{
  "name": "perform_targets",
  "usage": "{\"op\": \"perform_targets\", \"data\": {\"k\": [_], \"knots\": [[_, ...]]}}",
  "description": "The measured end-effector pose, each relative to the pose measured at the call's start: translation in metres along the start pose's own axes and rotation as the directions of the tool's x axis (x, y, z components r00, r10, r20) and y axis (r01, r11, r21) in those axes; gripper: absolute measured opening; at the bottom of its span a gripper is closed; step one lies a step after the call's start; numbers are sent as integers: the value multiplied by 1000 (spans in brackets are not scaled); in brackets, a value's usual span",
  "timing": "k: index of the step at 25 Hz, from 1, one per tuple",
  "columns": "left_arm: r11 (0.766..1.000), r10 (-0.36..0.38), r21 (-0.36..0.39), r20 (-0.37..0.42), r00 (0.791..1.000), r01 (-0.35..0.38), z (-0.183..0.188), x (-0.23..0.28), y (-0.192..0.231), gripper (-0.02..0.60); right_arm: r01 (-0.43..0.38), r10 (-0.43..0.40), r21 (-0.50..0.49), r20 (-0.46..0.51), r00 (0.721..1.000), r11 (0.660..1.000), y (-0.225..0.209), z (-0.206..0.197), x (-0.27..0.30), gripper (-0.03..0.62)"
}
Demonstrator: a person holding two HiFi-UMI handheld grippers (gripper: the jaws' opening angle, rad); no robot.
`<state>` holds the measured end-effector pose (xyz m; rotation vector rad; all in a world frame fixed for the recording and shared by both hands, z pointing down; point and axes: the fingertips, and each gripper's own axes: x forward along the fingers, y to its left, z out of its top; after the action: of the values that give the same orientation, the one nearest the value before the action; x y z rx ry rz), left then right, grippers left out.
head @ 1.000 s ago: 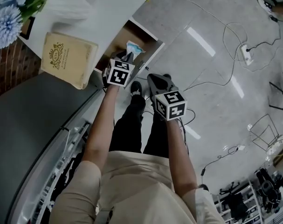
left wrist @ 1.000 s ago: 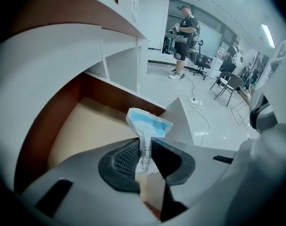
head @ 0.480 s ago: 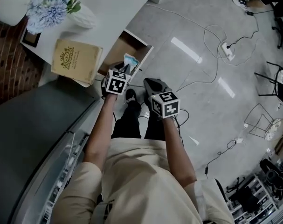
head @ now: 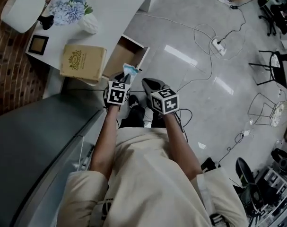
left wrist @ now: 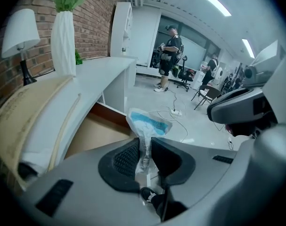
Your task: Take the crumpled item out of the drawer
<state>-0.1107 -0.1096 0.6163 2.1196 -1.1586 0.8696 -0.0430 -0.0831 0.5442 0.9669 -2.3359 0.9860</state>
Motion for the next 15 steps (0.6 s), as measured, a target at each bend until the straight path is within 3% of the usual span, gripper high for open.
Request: {"op": "perform_targets", "data": {"k": [4, 15], "knots": [[1000, -24, -15, 20, 1000, 24, -8, -31, -20, 84, 41, -41, 9, 14, 999, 999, 11, -7, -21, 25], [999, -18, -41, 91, 996, 22, 16, -96, -35, 84, 71, -71, 5, 27, 997, 997, 31, -9, -46, 25]]}}
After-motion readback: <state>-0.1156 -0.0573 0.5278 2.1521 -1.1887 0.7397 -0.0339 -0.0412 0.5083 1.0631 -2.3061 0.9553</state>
